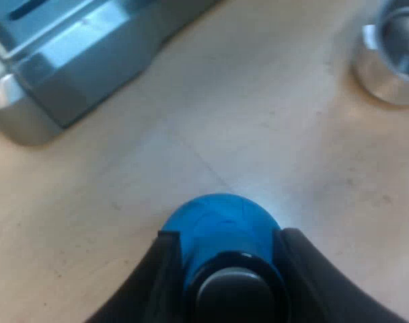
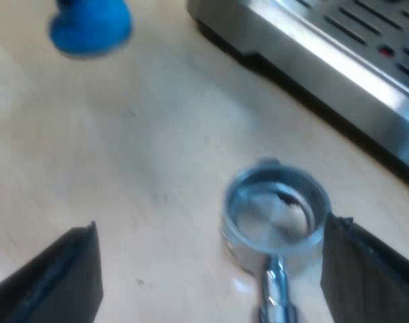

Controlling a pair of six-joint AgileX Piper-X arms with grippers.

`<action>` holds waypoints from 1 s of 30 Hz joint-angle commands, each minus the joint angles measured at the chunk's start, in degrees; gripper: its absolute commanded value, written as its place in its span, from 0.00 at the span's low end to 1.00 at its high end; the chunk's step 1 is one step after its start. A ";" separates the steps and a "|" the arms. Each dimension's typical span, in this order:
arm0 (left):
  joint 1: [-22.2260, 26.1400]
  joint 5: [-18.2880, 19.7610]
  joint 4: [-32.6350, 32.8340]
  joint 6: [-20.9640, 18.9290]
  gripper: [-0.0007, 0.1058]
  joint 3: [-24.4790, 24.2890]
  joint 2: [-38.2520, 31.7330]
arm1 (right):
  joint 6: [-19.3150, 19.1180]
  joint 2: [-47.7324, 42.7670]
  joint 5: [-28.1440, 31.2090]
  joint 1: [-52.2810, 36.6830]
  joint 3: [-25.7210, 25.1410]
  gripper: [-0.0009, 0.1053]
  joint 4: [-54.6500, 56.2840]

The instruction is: Grind coffee beans and then tamp

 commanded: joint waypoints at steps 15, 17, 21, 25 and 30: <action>-14.50 -0.09 2.55 -0.06 0.01 -14.46 3.90 | 2.20 -5.26 1.21 0.00 11.80 0.66 -9.72; -15.79 0.40 2.45 -0.06 0.01 -16.02 5.74 | 2.20 -5.26 1.21 0.00 11.78 0.66 -10.38; -19.00 1.58 2.45 0.45 0.01 -19.19 11.04 | 2.20 -5.26 2.69 0.00 11.78 0.66 -10.24; -21.68 1.58 1.68 0.83 0.01 -20.77 15.73 | 2.20 -5.26 2.69 0.00 11.78 0.66 -10.25; -23.14 1.58 -0.26 0.83 0.01 -20.76 19.79 | 2.74 -5.26 2.69 0.00 11.78 0.66 -10.25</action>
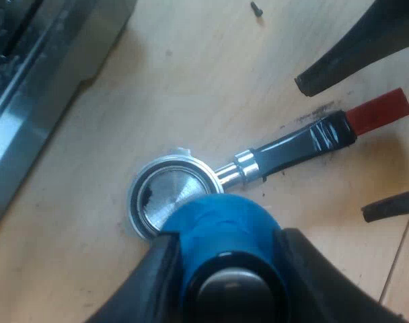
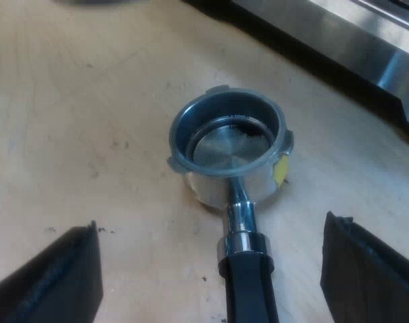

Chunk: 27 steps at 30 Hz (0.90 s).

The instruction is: Grind coffee beans and then tamp

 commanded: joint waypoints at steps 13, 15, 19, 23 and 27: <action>-0.21 -0.03 -6.96 0.79 0.01 -0.51 7.49 | 0.97 -0.33 1.75 0.00 -0.08 0.66 -0.41; -0.21 -0.22 -7.05 0.78 0.01 -0.51 8.85 | 0.97 -0.33 1.75 0.00 -0.08 0.66 -0.41; -0.09 -0.19 -8.15 0.78 0.01 -0.51 11.62 | 0.97 -0.33 1.75 0.00 -0.08 0.66 -0.41; -0.09 -0.19 -9.52 0.78 0.01 -0.51 13.66 | 0.97 -0.33 1.75 0.00 -0.08 0.66 -0.41; -0.09 -2.08 -9.90 0.78 0.01 -0.51 15.17 | 0.97 -0.33 1.75 0.00 -0.08 0.66 -0.41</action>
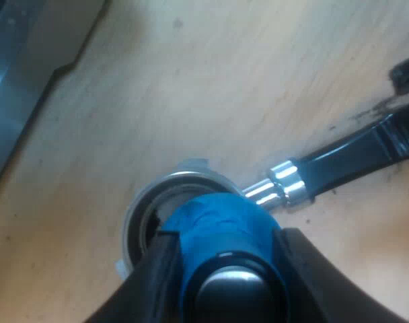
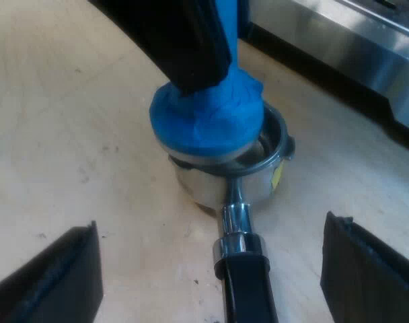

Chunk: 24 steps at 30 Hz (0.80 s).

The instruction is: Grind coffee beans and then tamp

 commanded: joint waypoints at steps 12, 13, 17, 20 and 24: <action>0.00 -1.78 -2.49 0.77 0.01 -0.51 4.29 | 0.14 -0.33 0.47 0.00 -0.08 0.66 -0.41; 0.00 -1.78 -2.48 0.77 0.01 -0.51 4.29 | 0.14 -0.33 0.47 0.00 -0.08 0.66 -0.41; 0.00 -1.78 -2.48 0.77 0.01 -0.21 4.29 | 0.14 -0.33 0.47 0.00 -0.08 0.66 -0.41; 0.00 -1.78 -2.64 0.77 0.01 0.80 4.29 | 0.14 -0.33 0.47 0.00 -0.08 0.66 -0.41; 0.00 -1.66 -3.59 0.77 0.01 3.38 4.29 | 0.14 -0.33 0.47 0.00 -0.08 0.66 -0.41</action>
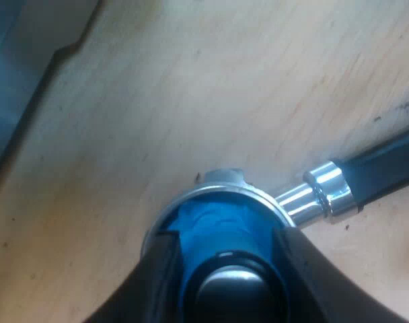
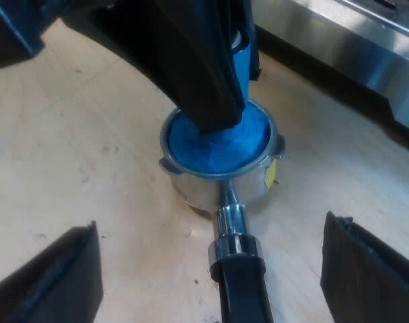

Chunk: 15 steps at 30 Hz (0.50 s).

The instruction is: Grind coffee beans and then tamp

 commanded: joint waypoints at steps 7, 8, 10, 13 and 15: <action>0.00 0.56 -0.52 -0.02 0.01 7.36 0.24 | 0.14 -0.33 0.47 0.00 -0.08 0.66 -0.41; 0.00 0.71 -0.52 -0.02 0.01 7.79 0.24 | 0.24 -0.33 0.47 0.00 -0.08 0.66 -0.41; 0.00 0.80 -0.50 -0.02 0.01 9.33 0.24 | 1.13 -0.33 0.47 0.00 -0.08 0.66 -0.41; 0.00 0.80 -0.50 -0.02 0.01 10.53 0.24 | 1.23 -0.33 0.47 0.00 -0.08 0.66 -0.41; 0.00 0.80 -0.50 -0.02 0.01 11.06 0.24 | 1.23 -0.33 0.47 0.00 -0.08 0.66 -0.41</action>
